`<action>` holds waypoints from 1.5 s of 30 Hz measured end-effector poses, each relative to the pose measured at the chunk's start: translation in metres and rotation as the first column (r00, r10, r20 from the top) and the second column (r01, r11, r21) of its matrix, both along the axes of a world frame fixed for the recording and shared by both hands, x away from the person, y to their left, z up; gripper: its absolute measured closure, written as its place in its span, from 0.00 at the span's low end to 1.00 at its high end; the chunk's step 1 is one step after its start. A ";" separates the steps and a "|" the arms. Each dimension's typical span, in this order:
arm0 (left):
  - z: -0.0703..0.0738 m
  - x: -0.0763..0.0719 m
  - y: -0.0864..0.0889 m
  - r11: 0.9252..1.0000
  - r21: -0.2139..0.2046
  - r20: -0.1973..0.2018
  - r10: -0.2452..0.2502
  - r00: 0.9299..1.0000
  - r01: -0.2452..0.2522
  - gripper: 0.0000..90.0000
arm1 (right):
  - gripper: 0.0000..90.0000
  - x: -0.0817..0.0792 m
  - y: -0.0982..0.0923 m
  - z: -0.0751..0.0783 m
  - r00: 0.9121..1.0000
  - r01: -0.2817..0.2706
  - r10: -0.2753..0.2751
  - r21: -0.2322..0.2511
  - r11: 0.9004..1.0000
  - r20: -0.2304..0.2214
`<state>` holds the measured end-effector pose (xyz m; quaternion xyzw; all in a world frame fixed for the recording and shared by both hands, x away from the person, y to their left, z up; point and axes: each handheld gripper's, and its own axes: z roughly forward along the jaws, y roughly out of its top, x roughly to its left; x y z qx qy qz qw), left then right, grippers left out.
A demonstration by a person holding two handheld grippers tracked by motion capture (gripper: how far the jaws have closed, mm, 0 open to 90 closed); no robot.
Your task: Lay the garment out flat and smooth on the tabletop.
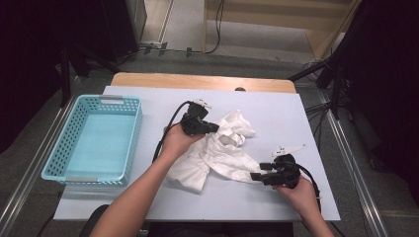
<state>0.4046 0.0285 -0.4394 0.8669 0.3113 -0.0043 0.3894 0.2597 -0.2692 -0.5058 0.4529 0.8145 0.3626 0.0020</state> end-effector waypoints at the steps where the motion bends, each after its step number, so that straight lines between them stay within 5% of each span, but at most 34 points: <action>1: 0.002 0.000 0.002 1.000 -0.004 0.002 0.006 1.000 -0.006 0.97 | 0.37 0.000 0.000 0.000 1.000 0.000 0.000 0.000 1.000 0.000; 8: 0.009 0.008 0.021 0.998 -0.037 -0.004 0.057 0.998 -0.058 0.97 | 0.37 0.000 0.000 0.000 1.000 -0.001 0.001 -0.001 1.000 0.002; 21: 0.002 0.024 0.052 0.987 -0.021 -0.012 0.161 0.987 -0.161 0.97 | 0.37 0.001 0.001 0.000 1.000 -0.009 0.009 -0.001 1.000 -0.001; 30: -0.008 0.031 0.075 0.966 -0.014 -0.058 0.256 0.965 -0.257 0.97 | 0.37 0.002 0.000 0.005 1.000 -0.012 0.012 0.005 1.000 0.012; 45: -0.007 0.020 0.090 0.957 -0.022 -0.071 0.286 0.956 -0.288 0.97 | 0.37 0.013 0.002 0.012 0.999 -0.015 0.015 0.009 1.000 0.041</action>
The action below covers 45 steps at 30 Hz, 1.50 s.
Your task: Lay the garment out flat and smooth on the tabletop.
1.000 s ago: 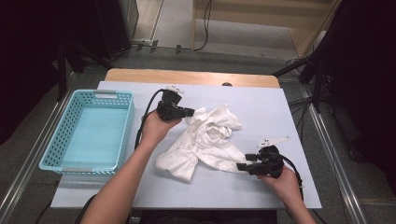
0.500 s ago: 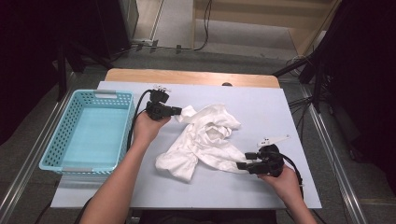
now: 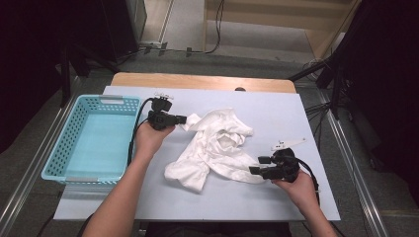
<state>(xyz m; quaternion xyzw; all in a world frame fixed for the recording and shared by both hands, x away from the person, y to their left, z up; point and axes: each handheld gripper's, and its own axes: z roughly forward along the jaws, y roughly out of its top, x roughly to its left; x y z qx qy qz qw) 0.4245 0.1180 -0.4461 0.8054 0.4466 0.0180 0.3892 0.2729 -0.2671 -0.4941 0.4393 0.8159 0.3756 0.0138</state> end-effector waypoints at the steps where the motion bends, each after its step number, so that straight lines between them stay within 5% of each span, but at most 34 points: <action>1: 0.001 -0.001 0.001 1.000 0.001 0.005 0.001 1.000 -0.001 0.97 | 0.37 0.001 0.000 0.000 1.000 -0.002 0.002 0.000 1.000 0.003; 18: 0.012 -0.021 0.021 0.999 0.010 0.036 0.051 0.998 -0.051 0.95 | 0.37 0.021 0.011 0.003 0.999 -0.030 0.030 0.002 1.000 0.014; 22: 0.013 -0.025 0.023 0.999 -0.002 0.034 0.053 0.998 -0.053 0.77 | 0.37 0.026 0.013 0.004 0.999 -0.033 0.033 0.004 0.999 0.019; 34: 0.003 -0.022 0.008 0.999 -0.028 0.025 -0.030 0.999 0.030 0.50 | 0.37 0.040 0.013 0.004 0.999 0.012 -0.012 0.008 1.000 0.031; 45: -0.012 -0.010 -0.008 0.997 -0.002 0.032 -0.072 0.997 0.072 0.47 | 0.37 0.049 0.018 0.001 0.999 0.048 -0.047 -0.010 0.999 0.025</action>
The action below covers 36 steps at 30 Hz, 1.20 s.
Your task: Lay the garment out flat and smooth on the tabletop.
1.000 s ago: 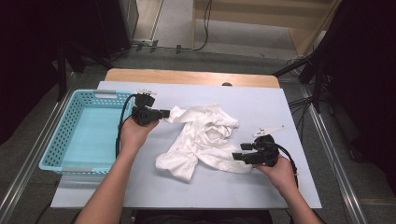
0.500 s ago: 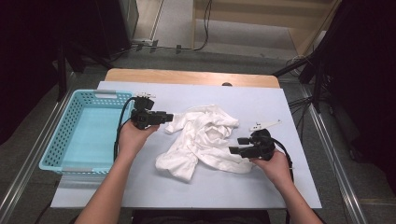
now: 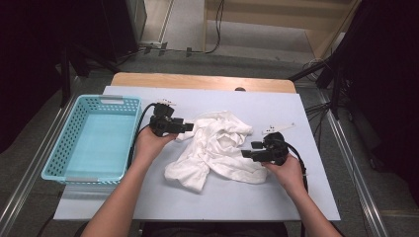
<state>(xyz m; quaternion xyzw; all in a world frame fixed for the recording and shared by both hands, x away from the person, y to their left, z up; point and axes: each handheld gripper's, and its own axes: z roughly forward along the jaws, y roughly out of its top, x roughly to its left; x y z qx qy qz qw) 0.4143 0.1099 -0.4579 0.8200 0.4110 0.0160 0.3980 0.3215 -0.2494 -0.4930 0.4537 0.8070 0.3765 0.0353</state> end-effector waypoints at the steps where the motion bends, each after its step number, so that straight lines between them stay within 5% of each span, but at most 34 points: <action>1: 0.000 0.000 0.000 1.000 0.000 0.000 0.000 1.000 0.000 0.47 | 0.37 0.001 0.001 0.000 1.000 0.007 -0.007 0.001 1.000 0.001; 8: -0.004 0.009 -0.011 1.000 0.010 0.004 -0.022 1.000 0.021 0.47 | 0.43 0.007 0.001 0.001 0.999 0.040 -0.040 0.022 0.999 -0.009; 10: -0.008 0.012 -0.015 1.000 0.008 0.032 -0.030 0.999 0.030 0.47 | 0.44 0.010 0.001 0.000 0.998 0.066 -0.066 0.031 0.997 -0.014; 14: -0.012 0.019 -0.019 0.999 0.029 0.011 -0.040 0.999 0.040 0.47 | 0.44 0.015 -0.001 -0.002 0.995 0.097 -0.097 0.032 0.995 -0.017; 20: -0.021 0.031 -0.025 0.999 0.014 0.044 -0.050 0.998 0.049 0.47 | 0.46 0.021 0.000 -0.006 0.992 0.124 -0.124 -0.005 0.992 -0.006; 27: -0.036 0.041 -0.033 0.998 0.024 0.002 -0.056 0.998 0.056 0.49 | 0.52 0.028 0.010 -0.013 0.986 0.163 -0.163 -0.017 0.986 0.019; 32: -0.042 0.040 -0.037 0.999 0.031 -0.027 -0.042 0.999 0.043 0.57 | 0.60 0.033 0.018 -0.021 0.984 0.175 -0.175 -0.022 0.984 0.012; 35: -0.043 0.040 -0.037 0.999 0.029 -0.039 -0.035 0.999 0.036 0.72 | 0.70 0.033 0.022 -0.021 0.983 0.182 -0.181 -0.037 0.983 0.029; 36: -0.044 0.039 -0.038 0.999 0.042 -0.036 -0.031 0.999 0.033 0.79 | 0.83 0.032 0.023 -0.021 0.983 0.184 -0.182 -0.057 0.981 0.040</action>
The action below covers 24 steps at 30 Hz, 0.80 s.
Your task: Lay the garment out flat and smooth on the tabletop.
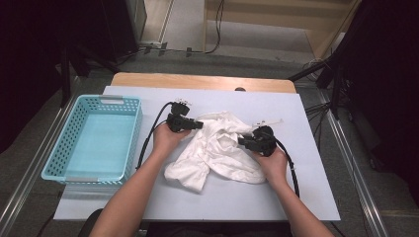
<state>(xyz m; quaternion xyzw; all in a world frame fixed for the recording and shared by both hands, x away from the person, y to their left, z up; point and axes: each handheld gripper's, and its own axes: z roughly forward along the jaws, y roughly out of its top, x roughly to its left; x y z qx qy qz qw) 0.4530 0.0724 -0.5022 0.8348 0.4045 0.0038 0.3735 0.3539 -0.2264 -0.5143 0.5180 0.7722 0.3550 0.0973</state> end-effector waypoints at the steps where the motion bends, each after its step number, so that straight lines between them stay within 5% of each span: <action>1: 0.000 0.000 0.000 1.000 0.000 0.000 0.000 1.000 0.000 0.83 | 0.83 0.000 0.000 0.000 1.000 0.000 0.000 0.000 1.000 0.000; 4: 0.002 -0.001 0.001 1.000 0.030 0.001 0.004 1.000 -0.004 0.95 | 0.92 0.001 -0.003 0.001 1.000 -0.011 0.011 0.011 1.000 -0.019; 9: 0.011 -0.003 0.003 1.000 0.016 -0.006 0.014 1.000 -0.013 0.97 | 0.93 -0.003 -0.019 0.014 1.000 0.025 -0.025 0.020 0.999 0.005; 11: 0.020 -0.005 0.006 0.999 -0.046 -0.026 0.022 0.999 -0.023 0.97 | 0.93 -0.005 -0.028 0.019 0.999 0.034 -0.034 0.020 0.999 0.014; 17: 0.038 -0.012 0.011 0.992 -0.120 -0.018 0.024 1.000 -0.026 0.96 | 0.93 -0.011 -0.058 0.031 0.996 0.079 -0.081 0.046 0.996 0.039; 24: 0.045 -0.014 0.018 0.987 -0.156 -0.031 0.025 0.999 -0.029 0.96 | 0.93 -0.016 -0.085 0.041 0.989 0.138 -0.141 0.062 0.989 0.044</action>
